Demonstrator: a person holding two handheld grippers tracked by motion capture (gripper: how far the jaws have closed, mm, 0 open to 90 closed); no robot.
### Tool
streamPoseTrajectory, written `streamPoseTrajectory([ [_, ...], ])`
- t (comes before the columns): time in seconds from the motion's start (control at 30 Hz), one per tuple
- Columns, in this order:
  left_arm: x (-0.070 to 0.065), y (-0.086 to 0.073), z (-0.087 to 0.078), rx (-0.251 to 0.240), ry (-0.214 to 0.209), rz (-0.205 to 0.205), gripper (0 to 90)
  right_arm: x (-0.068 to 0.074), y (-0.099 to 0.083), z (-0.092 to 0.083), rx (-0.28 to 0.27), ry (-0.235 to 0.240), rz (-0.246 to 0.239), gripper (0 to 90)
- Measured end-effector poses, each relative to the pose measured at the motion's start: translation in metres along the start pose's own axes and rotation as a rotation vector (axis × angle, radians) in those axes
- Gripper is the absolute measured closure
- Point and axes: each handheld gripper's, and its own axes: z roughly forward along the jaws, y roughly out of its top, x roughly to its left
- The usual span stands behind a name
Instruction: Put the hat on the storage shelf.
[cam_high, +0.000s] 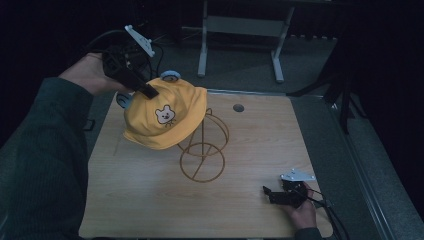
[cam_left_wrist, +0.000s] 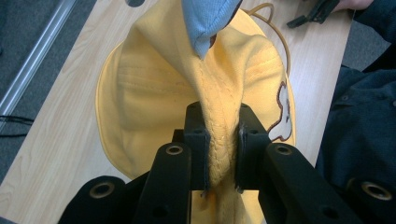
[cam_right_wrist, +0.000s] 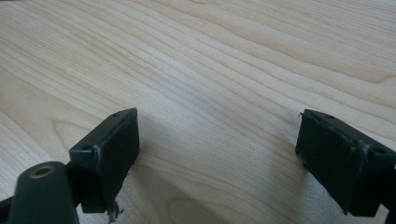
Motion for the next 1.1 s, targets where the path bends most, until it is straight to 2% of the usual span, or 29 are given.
streamPoseTrajectory([
  [0.57, -0.016, 0.022, 0.01, 0.03, -0.021, 0.079, 78.2, 0.0, 0.0, 0.0, -0.001, -0.001, 0.003, 13.5],
  [1.0, -0.02, 0.037, 0.016, 0.02, -0.027, 0.12, 78.2, 0.0, 0.0, 0.0, -0.002, -0.001, 0.003, 13.5],
  [1.1, -0.02, 0.041, 0.016, 0.006, -0.041, 0.131, 78.2, 0.0, 0.0, 0.0, -0.002, -0.001, 0.002, 13.5],
])
